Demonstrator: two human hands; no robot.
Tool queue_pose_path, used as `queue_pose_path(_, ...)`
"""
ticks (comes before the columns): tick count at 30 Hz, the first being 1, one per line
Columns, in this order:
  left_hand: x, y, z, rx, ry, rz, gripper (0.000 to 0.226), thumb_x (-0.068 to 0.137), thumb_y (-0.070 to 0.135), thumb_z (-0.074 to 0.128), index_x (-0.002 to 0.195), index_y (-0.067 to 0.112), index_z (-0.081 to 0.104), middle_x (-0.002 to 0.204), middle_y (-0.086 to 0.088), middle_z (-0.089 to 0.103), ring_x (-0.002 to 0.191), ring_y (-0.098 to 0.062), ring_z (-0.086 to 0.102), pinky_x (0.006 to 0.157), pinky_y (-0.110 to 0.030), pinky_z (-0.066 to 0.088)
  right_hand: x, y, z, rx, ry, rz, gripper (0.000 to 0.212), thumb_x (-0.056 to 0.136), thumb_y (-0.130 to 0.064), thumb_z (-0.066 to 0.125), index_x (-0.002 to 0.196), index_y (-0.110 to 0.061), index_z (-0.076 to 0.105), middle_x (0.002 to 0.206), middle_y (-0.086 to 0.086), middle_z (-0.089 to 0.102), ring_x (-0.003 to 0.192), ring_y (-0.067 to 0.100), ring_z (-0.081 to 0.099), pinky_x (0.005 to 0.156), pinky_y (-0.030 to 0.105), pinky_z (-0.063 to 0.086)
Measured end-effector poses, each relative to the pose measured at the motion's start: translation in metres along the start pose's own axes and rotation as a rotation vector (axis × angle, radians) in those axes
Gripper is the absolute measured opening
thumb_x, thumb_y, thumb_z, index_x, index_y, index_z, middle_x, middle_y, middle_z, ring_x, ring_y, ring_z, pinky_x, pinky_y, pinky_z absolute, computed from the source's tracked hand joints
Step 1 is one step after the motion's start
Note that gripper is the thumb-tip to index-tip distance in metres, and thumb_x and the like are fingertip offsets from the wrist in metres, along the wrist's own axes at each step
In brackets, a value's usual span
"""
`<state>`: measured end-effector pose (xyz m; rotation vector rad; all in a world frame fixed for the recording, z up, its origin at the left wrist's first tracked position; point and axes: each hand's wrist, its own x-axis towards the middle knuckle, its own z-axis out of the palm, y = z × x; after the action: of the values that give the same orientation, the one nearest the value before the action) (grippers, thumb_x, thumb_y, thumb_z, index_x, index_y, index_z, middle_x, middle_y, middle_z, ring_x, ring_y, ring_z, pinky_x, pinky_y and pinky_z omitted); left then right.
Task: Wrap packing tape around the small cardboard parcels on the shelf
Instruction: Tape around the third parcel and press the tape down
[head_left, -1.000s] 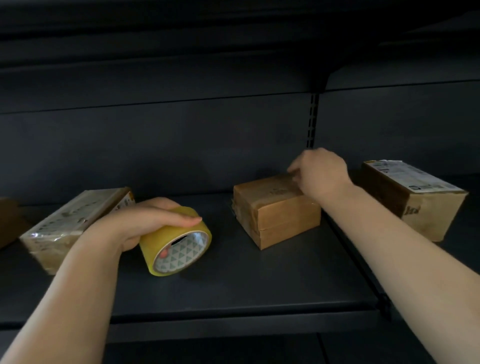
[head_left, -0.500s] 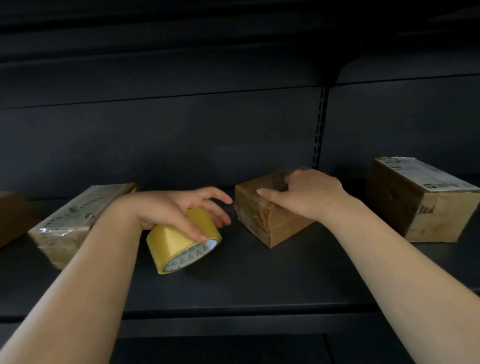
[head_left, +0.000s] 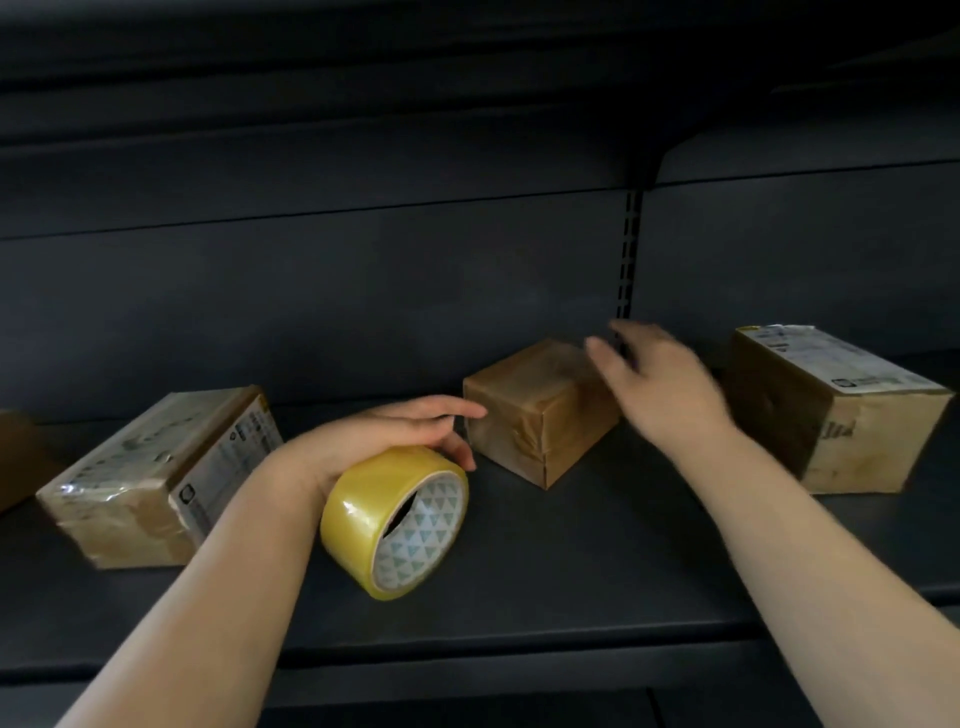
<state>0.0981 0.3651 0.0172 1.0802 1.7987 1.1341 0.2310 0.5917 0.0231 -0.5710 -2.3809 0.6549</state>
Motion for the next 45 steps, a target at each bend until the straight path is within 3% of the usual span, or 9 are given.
queue_pose_path(3,0.003,-0.002,-0.001,0.055,0.049,-0.002,0.087,0.043,0.069,0.075,0.121,0.037,0.053,0.096,0.004,0.072,0.093,-0.005,0.066,0.073,-0.015,0.049,-0.029,0.018,-0.047,-0.226,0.061,0.128,0.042,0.092,-0.051,0.040,0.110,-0.022,0.063,0.102,0.012,0.064,0.093,0.031,0.058,0.076,0.038,0.049)
queue_pose_path(7,0.010,-0.004,-0.004,0.099,-0.012,-0.003,0.062,0.064,0.036,0.069,0.122,0.039,0.047,0.124,0.010,0.059,0.113,0.003,0.055,0.083,-0.013,0.044,-0.057,0.043,-0.058,-0.676,-0.212,0.322,0.043,0.091,-0.053,0.041,0.094,-0.016,0.063,0.073,0.003,0.052,0.072,0.024,0.054,0.064,0.034,0.052)
queue_pose_path(13,0.016,-0.002,-0.002,0.083,-0.001,0.076,0.054,0.070,0.012,0.058,0.121,0.030,0.048,0.131,0.013,0.051,0.124,0.005,0.045,0.090,-0.015,0.044,-0.063,0.053,-0.037,-0.741,-0.278,0.292,0.037,0.093,-0.048,0.041,0.106,-0.017,0.057,0.083,-0.001,0.050,0.088,0.021,0.060,0.060,0.028,0.045)
queue_pose_path(19,0.014,0.001,0.003,0.036,-0.001,0.075,0.062,0.062,0.018,0.068,0.122,0.027,0.051,0.133,0.009,0.052,0.098,0.000,0.061,0.094,-0.027,0.042,-0.051,0.049,-0.023,-0.633,-0.319,0.284,0.044,0.091,-0.054,0.041,0.111,-0.016,0.052,0.098,0.002,0.056,0.094,0.023,0.059,0.068,0.032,0.049)
queue_pose_path(24,0.013,0.005,0.007,0.032,0.039,0.062,0.059,0.068,0.009,0.060,0.123,0.026,0.049,0.133,0.009,0.051,0.094,0.000,0.058,0.103,-0.033,0.036,-0.054,0.054,-0.033,-0.309,-0.207,0.340,0.044,0.087,-0.034,0.062,0.117,-0.007,0.047,0.105,0.013,0.060,0.094,0.031,0.062,0.075,0.038,0.051)
queue_pose_path(28,0.014,0.005,0.007,0.054,0.049,0.052,0.061,0.067,0.009,0.061,0.124,0.026,0.049,0.134,0.007,0.051,0.122,-0.009,0.049,0.111,-0.042,0.031,-0.063,0.026,-0.056,0.001,-0.066,0.042,0.030,0.088,-0.025,0.057,0.111,-0.027,0.039,0.080,0.000,0.062,0.057,0.015,0.063,0.056,0.034,0.052)
queue_pose_path(31,0.015,0.004,0.007,0.028,0.046,0.053,0.063,0.063,0.011,0.066,0.122,0.026,0.051,0.136,0.007,0.050,0.132,-0.009,0.040,0.110,-0.041,0.033,-0.068,-0.016,-0.058,-0.190,-0.272,-0.230,0.023,0.093,-0.034,0.047,0.113,-0.041,0.035,0.073,-0.006,0.058,0.056,0.006,0.057,0.054,0.027,0.049)
queue_pose_path(35,0.015,0.004,0.007,0.046,0.056,0.062,0.064,0.064,0.009,0.059,0.124,0.026,0.047,0.132,0.008,0.049,0.129,-0.002,0.039,0.102,-0.016,0.034,-0.065,-0.050,-0.034,-0.548,-0.329,-0.465,0.033,0.098,-0.037,0.035,0.132,-0.034,0.033,0.085,-0.009,0.054,0.075,0.012,0.058,0.066,0.029,0.051)
queue_pose_path(45,0.015,0.003,0.005,0.121,0.037,0.074,0.063,0.066,0.011,0.059,0.125,0.028,0.046,0.133,0.010,0.051,0.127,0.003,0.041,0.105,-0.015,0.030,-0.062,-0.041,-0.022,-0.756,-0.431,-0.482,0.024,0.098,-0.024,0.042,0.119,-0.027,0.051,0.097,-0.002,0.060,0.076,0.017,0.053,0.068,0.031,0.049)
